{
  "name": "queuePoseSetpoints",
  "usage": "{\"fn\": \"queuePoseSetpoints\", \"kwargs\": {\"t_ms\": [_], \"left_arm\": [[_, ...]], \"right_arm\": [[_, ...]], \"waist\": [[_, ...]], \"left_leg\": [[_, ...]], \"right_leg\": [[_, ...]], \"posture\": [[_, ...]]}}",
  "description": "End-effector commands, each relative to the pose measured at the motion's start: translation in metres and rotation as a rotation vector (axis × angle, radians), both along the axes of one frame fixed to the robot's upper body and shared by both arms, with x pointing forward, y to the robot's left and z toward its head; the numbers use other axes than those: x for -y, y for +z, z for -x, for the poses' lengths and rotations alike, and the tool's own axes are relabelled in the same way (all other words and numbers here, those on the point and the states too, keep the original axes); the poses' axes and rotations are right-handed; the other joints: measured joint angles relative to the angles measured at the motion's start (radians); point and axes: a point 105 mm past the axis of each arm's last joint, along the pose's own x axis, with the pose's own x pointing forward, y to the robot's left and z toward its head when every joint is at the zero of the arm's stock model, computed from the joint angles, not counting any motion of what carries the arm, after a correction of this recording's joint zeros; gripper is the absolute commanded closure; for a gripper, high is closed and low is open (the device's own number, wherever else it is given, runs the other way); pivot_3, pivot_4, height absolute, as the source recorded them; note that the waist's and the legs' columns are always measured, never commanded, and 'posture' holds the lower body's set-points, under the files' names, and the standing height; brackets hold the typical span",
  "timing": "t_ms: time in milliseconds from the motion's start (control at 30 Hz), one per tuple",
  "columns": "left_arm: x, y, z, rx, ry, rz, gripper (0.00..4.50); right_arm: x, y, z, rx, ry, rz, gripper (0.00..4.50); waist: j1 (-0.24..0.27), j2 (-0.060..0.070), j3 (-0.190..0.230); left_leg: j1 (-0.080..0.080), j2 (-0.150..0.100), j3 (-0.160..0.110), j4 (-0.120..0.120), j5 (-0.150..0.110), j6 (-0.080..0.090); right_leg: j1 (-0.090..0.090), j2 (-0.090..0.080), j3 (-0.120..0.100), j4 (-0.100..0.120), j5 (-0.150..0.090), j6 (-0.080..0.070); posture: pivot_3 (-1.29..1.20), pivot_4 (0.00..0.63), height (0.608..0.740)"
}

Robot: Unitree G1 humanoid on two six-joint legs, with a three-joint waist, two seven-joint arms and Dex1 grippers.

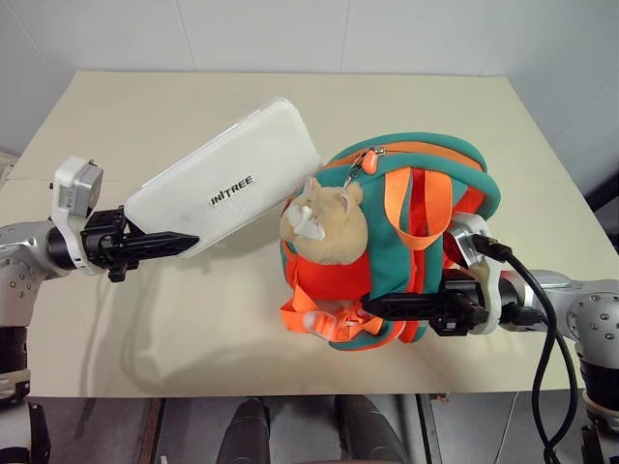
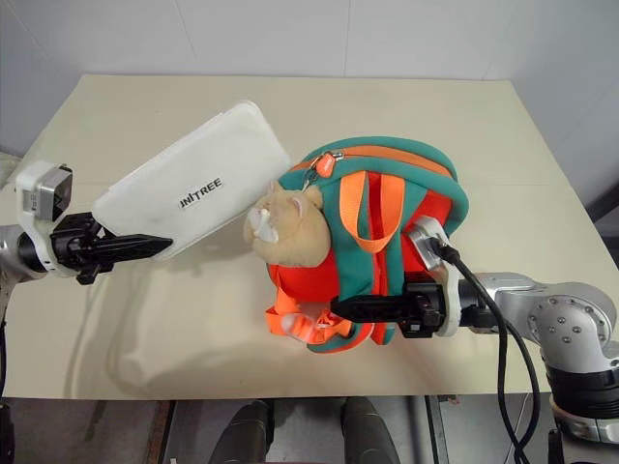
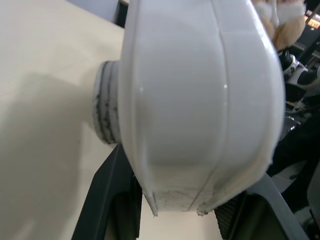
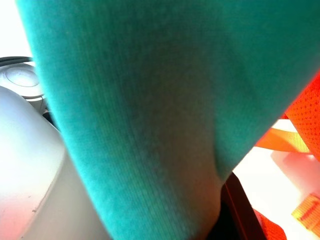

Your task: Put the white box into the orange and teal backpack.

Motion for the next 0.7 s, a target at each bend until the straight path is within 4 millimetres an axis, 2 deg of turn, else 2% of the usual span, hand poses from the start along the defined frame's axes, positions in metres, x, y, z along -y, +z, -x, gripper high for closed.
{"fn": "queuePoseSetpoints", "kwargs": {"t_ms": [33,300,700], "left_arm": [[0.004,0.021,0.004,0.074,-0.012,0.031,3.07],[0.016,0.043,0.017,0.104,-0.031,0.176,3.07],[0.022,0.022,0.026,0.033,-0.094,0.028,3.07]], "right_arm": [[-0.002,0.007,0.003,0.035,0.016,-0.031,4.36],[-0.001,0.006,0.001,0.031,0.027,-0.023,4.36],[-0.006,0.005,0.001,0.033,0.043,-0.031,4.36]], "waist": [[0.0,0.0,0.0],[-0.001,0.0,0.0],[-0.002,0.0,0.0]], "left_leg": [[0.0,0.0,0.0,0.0,0.0,0.0],[0.0,0.0,0.0,0.0,0.0,0.0],[0.0,0.0,0.0,0.001,0.0,0.0]], "right_leg": [[0.0,0.0,0.0,0.0,0.0,0.0],[0.0,0.0,0.0,0.001,0.0,0.0],[0.0,0.0,0.0,0.002,0.0,0.0]], "posture": [[0.0,0.15,0.74],[0.0,0.15,0.74],[0.0,0.15,0.74]]}}
